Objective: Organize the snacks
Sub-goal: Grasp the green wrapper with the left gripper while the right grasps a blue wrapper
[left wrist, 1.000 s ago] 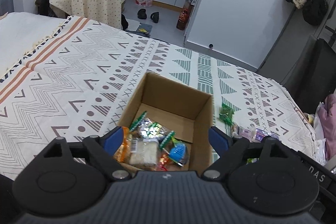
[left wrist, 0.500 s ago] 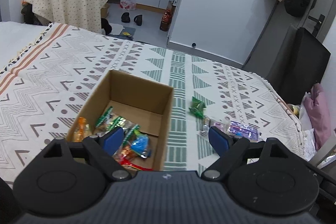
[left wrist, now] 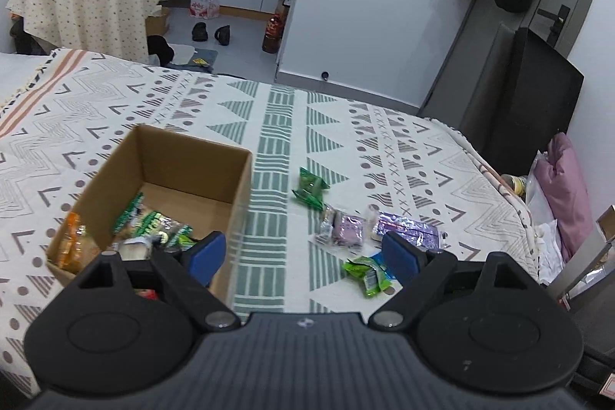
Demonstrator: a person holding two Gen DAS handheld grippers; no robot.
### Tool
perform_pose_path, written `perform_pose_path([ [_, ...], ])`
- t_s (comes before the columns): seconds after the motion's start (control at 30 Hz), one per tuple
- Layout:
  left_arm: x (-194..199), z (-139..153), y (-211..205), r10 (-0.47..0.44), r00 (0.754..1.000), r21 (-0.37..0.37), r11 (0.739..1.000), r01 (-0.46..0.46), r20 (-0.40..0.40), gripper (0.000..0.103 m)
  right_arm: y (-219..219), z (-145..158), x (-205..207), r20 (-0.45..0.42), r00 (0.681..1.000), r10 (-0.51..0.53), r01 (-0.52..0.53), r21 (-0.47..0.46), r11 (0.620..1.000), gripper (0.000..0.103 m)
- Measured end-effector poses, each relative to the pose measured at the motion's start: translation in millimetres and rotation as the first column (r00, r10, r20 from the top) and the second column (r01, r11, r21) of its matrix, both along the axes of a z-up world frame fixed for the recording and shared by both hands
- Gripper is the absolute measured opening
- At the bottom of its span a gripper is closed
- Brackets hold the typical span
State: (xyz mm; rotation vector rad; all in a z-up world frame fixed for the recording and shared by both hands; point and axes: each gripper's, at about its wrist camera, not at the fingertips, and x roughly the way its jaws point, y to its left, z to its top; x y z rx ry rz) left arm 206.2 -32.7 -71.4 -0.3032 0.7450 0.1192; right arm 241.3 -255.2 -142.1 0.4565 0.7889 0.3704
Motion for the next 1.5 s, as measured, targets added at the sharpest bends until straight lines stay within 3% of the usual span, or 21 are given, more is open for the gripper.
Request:
perform_pose_path([
  [0.53,37,-46,-25,-0.035,0.997,-0.049,0.998,0.032,-0.067,0.087,-22,-27,26,-0.082,0.993,-0.084,0.086,0.013,0.996,0.069],
  [1.27,99,-125,-56,-0.077,0.982,-0.096,0.994,0.061,-0.175,0.085,-35,-77,67,-0.220,0.961,-0.166,0.178,0.037,0.983,0.052],
  [1.37,107,-137,-59,-0.091,0.976,-0.110,0.991,0.070,-0.197,0.081,-35,-84,73,-0.230,0.958,-0.169,0.184,0.046,0.982,0.052],
  [1.5,113,-147,-62,-0.102,0.973,-0.107,0.991,0.082,-0.205,0.065,-32,-93,81,-0.248,0.956,-0.157,0.177,0.060,0.982,0.052],
])
